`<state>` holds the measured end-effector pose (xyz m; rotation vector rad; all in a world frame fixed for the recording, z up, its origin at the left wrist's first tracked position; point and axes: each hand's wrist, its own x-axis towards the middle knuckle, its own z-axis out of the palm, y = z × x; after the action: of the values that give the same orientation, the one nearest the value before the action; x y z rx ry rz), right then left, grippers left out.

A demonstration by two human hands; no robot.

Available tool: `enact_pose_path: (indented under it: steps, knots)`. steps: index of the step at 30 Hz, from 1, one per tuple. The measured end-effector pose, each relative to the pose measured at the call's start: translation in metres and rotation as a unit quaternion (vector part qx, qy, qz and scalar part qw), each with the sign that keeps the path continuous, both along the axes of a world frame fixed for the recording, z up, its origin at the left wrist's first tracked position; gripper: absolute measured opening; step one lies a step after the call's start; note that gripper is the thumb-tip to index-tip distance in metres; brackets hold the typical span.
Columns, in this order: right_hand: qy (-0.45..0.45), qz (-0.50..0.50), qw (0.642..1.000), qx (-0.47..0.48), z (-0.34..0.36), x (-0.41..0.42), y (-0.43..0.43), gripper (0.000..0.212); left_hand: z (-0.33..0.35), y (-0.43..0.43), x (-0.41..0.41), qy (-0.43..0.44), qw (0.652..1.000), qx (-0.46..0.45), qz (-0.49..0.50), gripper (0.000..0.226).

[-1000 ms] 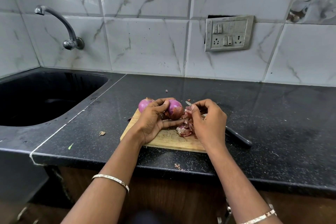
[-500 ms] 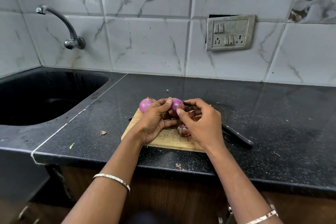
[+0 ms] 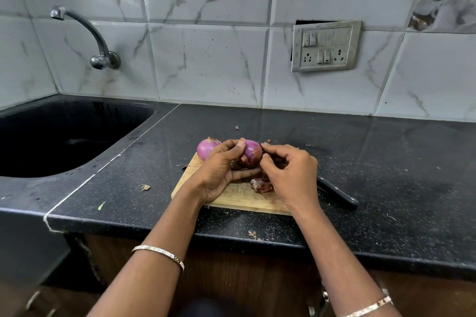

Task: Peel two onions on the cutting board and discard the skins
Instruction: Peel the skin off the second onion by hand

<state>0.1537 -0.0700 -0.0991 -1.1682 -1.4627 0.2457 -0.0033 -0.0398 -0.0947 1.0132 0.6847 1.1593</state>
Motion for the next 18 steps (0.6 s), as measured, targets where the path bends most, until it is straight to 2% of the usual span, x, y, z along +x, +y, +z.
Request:
enact_pose_path:
  steps: [5, 12, 16, 18]
  knots:
    - [0.014, 0.034, 0.999, -0.016, 0.0033, -0.0023, -0.0063, 0.024, -0.001, 0.0002, -0.0008, 0.0, 1.0, 0.017, -0.004, 0.046]
    - [-0.01, 0.019, 1.0, -0.017, 0.0017, -0.0011, -0.0042, 0.026, -0.0016, -0.0004, -0.0004, 0.0, 1.0, 0.025, -0.006, 0.041]
    - [-0.019, 0.007, 1.0, -0.016, 0.0015, -0.0013, -0.0028, 0.022, -0.0028, 0.0001, 0.001, -0.007, 1.0, 0.029, -0.002, 0.029]
    - [-0.026, -0.004, 1.0, -0.016, 0.0008, -0.0006, -0.0018, 0.024, -0.0025, 0.0003, 0.0014, -0.009, 1.0, 0.027, -0.001, 0.034]
